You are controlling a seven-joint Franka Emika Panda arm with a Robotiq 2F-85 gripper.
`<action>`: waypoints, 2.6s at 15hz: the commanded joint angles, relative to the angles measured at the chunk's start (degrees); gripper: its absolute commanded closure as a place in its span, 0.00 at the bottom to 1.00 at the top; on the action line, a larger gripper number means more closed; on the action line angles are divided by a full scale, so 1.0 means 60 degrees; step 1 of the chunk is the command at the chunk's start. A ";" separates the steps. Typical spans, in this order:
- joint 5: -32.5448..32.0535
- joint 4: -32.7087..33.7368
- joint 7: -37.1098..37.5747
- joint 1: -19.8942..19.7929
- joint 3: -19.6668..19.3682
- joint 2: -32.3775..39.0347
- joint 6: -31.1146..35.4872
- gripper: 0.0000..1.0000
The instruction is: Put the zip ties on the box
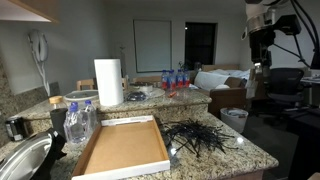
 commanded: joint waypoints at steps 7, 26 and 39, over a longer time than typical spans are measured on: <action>0.0047 0.0014 -0.0057 -0.0128 0.0100 0.0029 -0.0006 0.00; 0.0225 0.0128 0.0235 -0.0116 0.0158 0.0109 0.0348 0.00; 0.0648 0.1388 0.1219 0.0463 0.1568 0.3279 0.4899 0.00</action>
